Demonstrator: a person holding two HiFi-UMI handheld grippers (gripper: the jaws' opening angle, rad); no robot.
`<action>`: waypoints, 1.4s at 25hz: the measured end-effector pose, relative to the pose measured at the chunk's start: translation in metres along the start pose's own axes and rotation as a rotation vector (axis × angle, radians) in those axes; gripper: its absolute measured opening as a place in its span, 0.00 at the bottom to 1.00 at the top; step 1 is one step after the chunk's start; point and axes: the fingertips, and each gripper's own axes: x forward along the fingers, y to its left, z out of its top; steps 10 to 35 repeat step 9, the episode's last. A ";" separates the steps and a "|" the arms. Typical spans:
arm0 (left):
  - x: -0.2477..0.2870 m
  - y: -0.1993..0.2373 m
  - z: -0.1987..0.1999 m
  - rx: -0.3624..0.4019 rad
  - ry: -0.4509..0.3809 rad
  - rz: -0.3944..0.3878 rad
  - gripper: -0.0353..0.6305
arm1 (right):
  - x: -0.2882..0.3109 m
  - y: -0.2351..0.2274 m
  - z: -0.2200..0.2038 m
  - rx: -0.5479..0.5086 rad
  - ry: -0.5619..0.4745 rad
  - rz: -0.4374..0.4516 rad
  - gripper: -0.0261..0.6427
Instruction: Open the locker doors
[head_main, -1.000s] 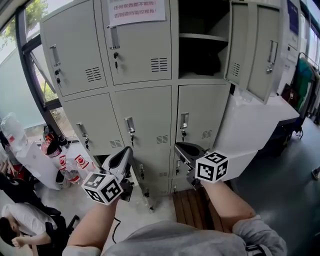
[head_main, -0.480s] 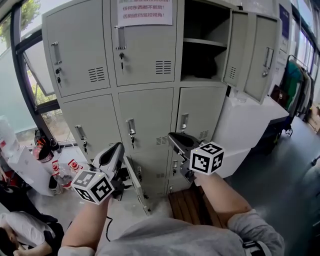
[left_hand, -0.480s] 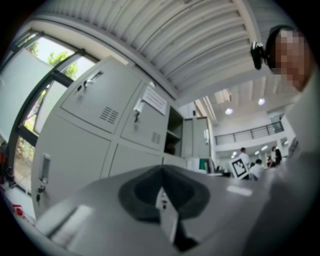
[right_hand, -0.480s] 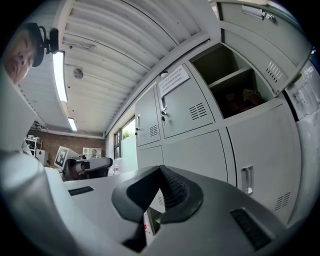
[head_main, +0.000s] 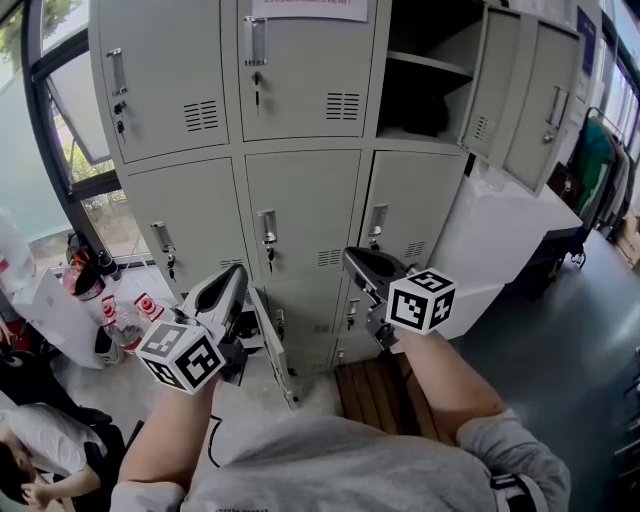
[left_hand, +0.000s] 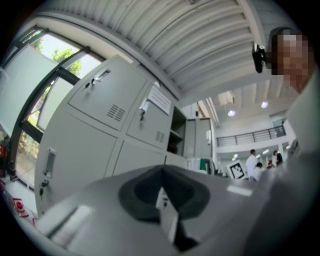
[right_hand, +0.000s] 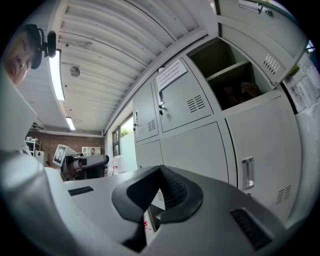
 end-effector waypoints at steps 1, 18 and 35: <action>0.000 0.000 -0.002 -0.003 0.003 0.001 0.06 | 0.000 -0.001 -0.002 0.002 0.003 -0.001 0.05; 0.005 -0.004 -0.007 -0.003 0.014 -0.004 0.06 | 0.000 -0.005 -0.004 0.004 0.005 0.003 0.05; 0.005 -0.004 -0.007 -0.003 0.014 -0.004 0.06 | 0.000 -0.005 -0.004 0.004 0.005 0.003 0.05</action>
